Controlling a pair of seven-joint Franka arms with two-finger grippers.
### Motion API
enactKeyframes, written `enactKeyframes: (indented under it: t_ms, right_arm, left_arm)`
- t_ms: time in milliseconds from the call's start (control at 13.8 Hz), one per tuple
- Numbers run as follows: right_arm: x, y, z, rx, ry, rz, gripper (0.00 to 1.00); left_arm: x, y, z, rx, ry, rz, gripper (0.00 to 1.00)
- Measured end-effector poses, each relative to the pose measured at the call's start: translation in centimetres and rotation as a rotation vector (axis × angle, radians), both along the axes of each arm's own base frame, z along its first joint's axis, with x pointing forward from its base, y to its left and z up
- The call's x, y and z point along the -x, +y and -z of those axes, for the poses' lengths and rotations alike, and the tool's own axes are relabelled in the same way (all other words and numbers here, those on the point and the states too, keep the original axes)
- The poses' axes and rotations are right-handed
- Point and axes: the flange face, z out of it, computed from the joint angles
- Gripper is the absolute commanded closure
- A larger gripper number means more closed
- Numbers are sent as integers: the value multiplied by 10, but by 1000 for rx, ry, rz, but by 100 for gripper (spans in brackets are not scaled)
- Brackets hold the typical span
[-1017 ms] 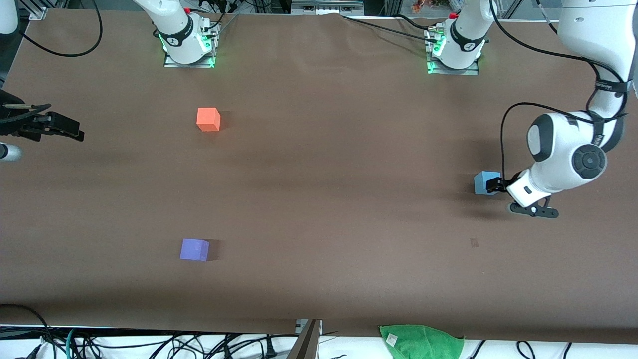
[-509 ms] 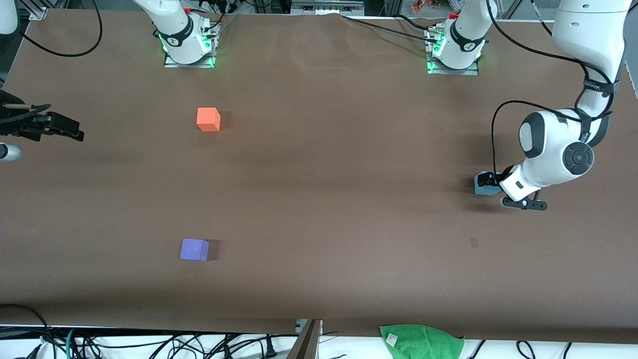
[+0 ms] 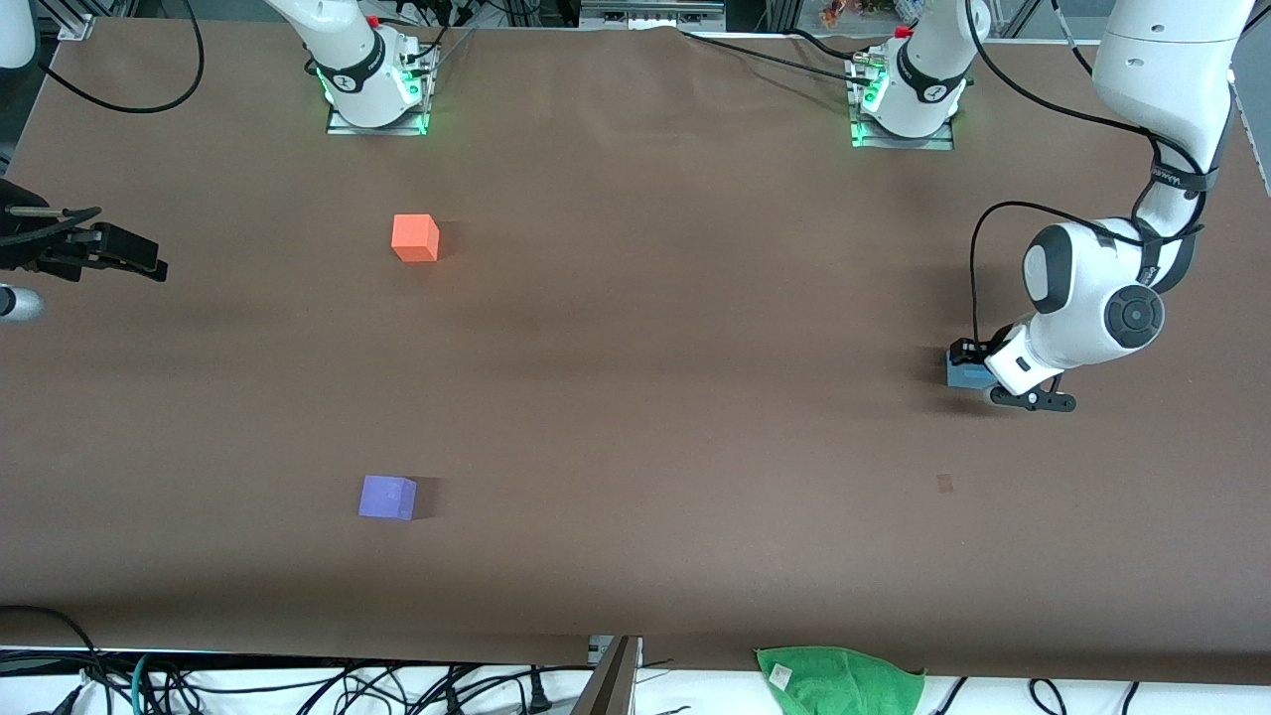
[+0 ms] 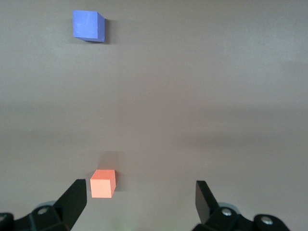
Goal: Place blue block between orange and purple blocks
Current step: 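Lift and carry the blue cube toward the table middle with the left gripper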
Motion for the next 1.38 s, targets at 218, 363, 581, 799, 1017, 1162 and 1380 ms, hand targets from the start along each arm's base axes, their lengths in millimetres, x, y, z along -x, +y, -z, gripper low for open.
enactKeyframes:
  t_ms: [218,363,581,799,1017,1162,1380]
  right_arm:
    - [0,0,0,0,0,0,0]
    - [0,0,0,0,0,0,0]
    - [0,0,0,0,1,1,0]
    - [0,0,0,0,1,1,0]
    - [0,-1,1,0,1,1,0]
    - [0,-1,1,0,1,1,0]
    - [0,-1,1,0,1,1,0]
  left_arm:
    - [-9,-6,-13,4,-14,2,85]
    - [-22,-25,-42,19,8,-3,85]
    - [-42,-99,-103,43,32,-50,83]
    - [-39,-215,-146,67,31,-75,83]
    - [-18,-326,-154,72,33,-108,83]
    - [-6,-391,-138,78,53,-95,83]
    - [14,-467,-98,80,84,-127,83]
